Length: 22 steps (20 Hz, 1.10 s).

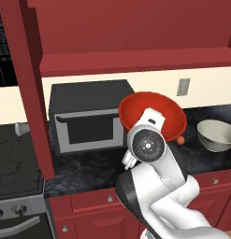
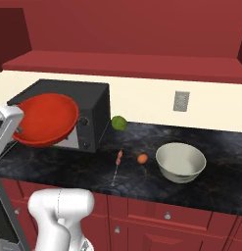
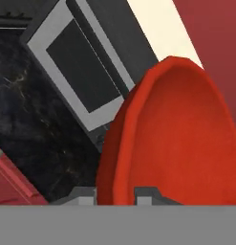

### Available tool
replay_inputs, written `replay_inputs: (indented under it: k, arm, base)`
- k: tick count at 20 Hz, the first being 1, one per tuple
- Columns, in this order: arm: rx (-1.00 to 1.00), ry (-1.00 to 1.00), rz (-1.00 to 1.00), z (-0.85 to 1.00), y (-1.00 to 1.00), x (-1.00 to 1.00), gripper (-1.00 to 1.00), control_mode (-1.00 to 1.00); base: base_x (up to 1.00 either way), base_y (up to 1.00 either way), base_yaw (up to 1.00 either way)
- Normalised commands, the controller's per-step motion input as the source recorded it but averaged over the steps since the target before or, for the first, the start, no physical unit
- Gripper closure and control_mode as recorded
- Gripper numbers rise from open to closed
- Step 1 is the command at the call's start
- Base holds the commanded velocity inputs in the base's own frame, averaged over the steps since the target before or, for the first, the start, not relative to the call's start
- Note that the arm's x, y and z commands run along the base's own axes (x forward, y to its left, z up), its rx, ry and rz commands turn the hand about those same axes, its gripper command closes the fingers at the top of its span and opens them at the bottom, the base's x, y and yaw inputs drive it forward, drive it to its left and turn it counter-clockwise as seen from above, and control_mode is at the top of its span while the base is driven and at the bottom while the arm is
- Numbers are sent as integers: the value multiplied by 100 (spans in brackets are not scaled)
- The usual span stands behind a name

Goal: Pick both bowls and place them on the counter. Then place the kebab skewer in one bowl and place the egg in the other bowl.

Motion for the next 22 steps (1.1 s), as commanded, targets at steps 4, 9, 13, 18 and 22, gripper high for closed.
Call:
replay_inputs:
  k: [4,9,13,18,22]
  arm:
    - [0,9,-1,-64,-5,0,100,-100]
    - [0,14,0,-53,-5,12,100,-100]
    - [0,11,0,-42,-6,18,100,-100]
    - [0,12,0,-36,-12,9,100,-100]
    - [0,4,0,-33,-18,1,100,-100]
  base:
    - [0,0,0]
    - [0,0,0]
    - [0,0,0]
    - [0,0,0]
    - [0,0,0]
